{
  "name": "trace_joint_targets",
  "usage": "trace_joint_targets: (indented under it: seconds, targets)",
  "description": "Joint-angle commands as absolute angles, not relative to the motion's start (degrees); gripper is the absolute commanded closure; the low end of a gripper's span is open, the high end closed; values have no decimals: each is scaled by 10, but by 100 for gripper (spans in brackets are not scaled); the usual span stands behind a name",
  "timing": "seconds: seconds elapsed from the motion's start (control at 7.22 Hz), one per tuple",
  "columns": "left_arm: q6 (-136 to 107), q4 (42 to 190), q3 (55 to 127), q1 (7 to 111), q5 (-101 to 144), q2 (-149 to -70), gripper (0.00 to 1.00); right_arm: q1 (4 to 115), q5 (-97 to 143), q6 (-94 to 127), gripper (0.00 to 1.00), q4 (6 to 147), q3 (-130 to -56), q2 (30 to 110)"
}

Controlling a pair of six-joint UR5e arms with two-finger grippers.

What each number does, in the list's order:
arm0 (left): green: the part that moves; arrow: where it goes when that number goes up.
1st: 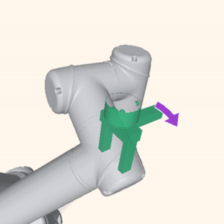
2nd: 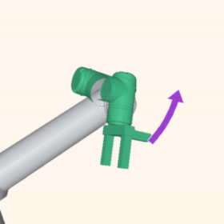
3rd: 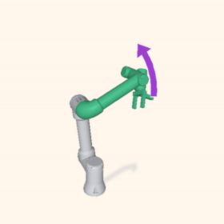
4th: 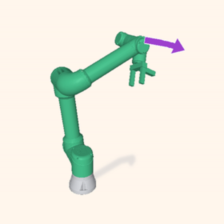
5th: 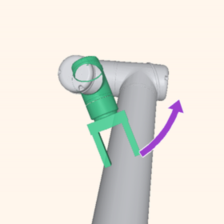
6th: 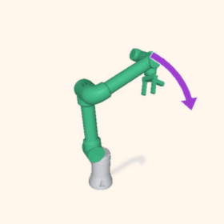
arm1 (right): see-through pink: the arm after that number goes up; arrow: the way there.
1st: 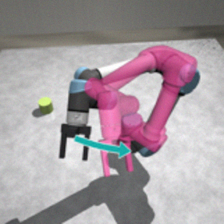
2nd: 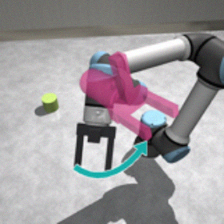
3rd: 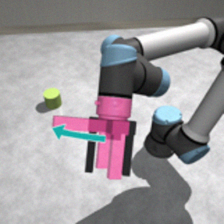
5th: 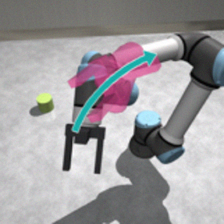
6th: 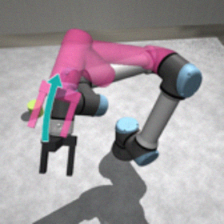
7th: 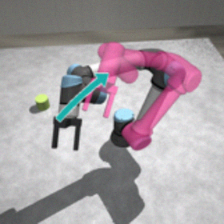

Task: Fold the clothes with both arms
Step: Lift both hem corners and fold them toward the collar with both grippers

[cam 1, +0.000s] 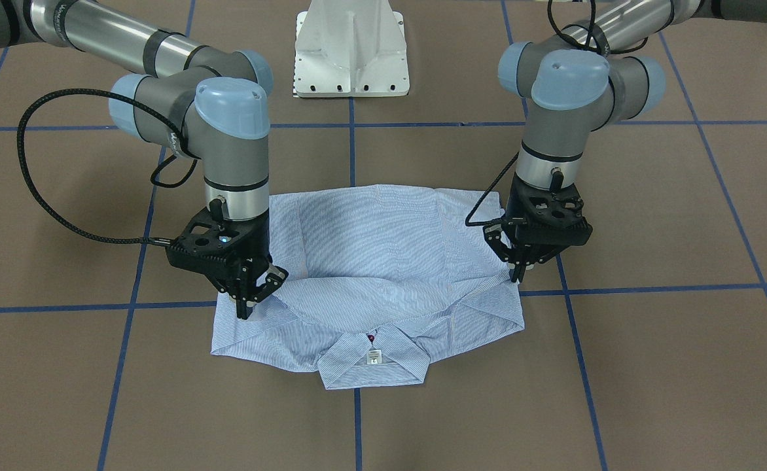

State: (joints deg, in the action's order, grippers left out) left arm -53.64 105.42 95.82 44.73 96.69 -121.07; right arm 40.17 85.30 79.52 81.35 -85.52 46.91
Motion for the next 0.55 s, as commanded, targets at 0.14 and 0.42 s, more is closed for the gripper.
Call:
trace_joint_targets:
  seconds: [0.14,0.42]
  targets:
    - [-504,1070,955,480,981,-1226,100,463,900,741,100,800,-883,454]
    - [-501,1102,916,481,980,-1223,100,450,899,718,100,729,-869,525]
